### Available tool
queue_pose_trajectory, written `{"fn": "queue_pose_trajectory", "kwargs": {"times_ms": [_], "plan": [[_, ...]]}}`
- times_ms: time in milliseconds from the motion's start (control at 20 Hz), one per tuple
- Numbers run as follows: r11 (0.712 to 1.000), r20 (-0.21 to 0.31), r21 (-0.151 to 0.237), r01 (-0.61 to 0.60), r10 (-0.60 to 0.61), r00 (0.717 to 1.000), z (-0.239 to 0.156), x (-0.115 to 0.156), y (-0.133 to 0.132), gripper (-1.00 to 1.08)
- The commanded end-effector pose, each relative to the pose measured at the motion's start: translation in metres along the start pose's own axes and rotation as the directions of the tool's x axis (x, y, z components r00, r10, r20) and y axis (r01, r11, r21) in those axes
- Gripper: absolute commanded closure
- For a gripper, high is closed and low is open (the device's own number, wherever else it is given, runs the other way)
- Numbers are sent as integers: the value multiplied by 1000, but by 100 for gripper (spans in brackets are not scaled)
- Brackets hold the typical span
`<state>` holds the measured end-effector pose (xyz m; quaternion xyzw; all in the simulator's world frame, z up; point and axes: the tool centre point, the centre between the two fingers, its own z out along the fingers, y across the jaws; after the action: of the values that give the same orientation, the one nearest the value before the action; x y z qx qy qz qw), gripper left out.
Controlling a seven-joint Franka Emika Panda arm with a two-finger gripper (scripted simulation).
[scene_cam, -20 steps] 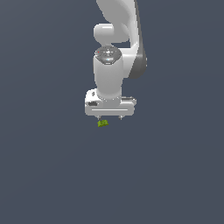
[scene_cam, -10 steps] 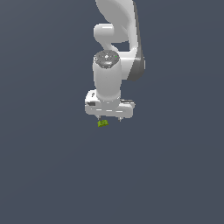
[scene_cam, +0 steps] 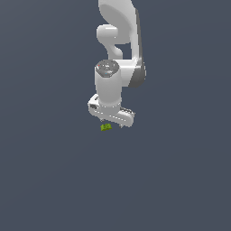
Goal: Pick up the object and move it to a goal position.
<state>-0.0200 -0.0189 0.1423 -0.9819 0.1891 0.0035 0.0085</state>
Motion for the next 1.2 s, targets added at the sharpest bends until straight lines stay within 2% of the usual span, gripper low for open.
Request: {"fn": "queue_pose_trajectory", "kwargs": {"times_ms": [0,250,500,700,1150], "plan": [[997,1,2,-79,79,997,8,-3,4,-92],[972,2,3,-233,233,972,23,-10,13,-92],[924,1,2,-382,382,924,38,-17,23,-92],[868,-1,1,-496,496,868,49,-23,31,-92],[719,-10,-2,-695,695,719,69,-35,49,-92]]}}
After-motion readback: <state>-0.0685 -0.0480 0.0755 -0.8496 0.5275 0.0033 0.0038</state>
